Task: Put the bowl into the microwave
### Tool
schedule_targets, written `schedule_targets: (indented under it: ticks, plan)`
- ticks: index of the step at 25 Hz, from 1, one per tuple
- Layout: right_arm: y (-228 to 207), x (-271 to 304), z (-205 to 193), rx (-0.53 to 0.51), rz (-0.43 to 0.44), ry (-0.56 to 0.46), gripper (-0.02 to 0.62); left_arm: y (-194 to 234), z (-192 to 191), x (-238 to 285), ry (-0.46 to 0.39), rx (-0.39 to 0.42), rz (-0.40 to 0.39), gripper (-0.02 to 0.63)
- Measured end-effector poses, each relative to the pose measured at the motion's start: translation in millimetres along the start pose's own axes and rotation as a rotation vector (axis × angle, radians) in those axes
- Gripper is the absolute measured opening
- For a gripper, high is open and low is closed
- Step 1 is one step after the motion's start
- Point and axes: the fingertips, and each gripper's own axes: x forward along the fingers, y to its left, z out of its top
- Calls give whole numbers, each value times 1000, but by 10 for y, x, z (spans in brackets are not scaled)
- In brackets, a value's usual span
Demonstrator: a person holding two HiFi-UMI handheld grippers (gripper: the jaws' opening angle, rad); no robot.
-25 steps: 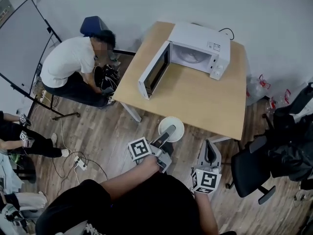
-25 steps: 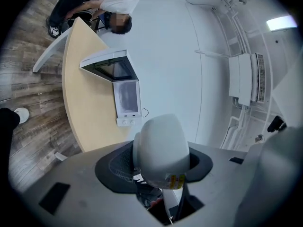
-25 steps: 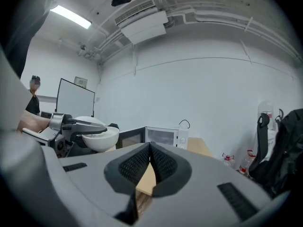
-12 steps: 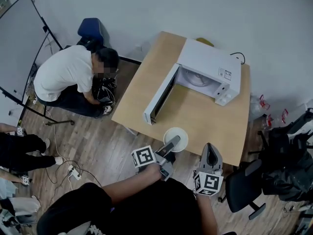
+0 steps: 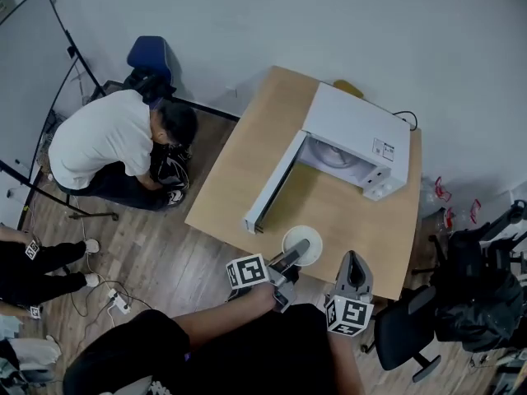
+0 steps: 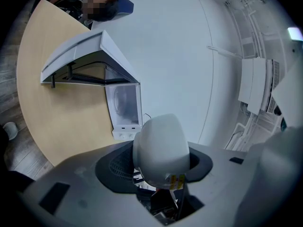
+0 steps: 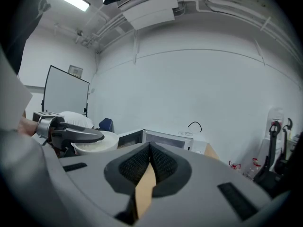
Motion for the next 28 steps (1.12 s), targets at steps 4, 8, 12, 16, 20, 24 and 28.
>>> schedule_targets:
  ticks: [4, 8, 12, 16, 20, 24, 28]
  plan:
    - [88, 91, 2, -15, 22, 3, 60, 32, 81, 119, 13, 6, -21, 221]
    - [-11, 83, 42, -19, -14, -17, 60, 87, 122, 286, 21, -17, -10, 221]
    - [-233, 138, -2, 8, -49, -9, 60, 161, 152, 561, 40, -2, 13, 221]
    - [-391, 322, -63, 37, -48, 0, 60, 244, 245, 879, 33, 16, 29, 221]
    - [-539, 611, -50, 57, -19, -1, 60, 335, 430, 1216, 9, 32, 63, 221]
    - [-722, 916, -37, 80, 1, 10, 60, 412, 746, 1568, -32, 39, 86, 221]
    - [-910, 1175, -58, 102, 20, 32, 60, 502, 1009, 1842, -64, 77, 113, 221]
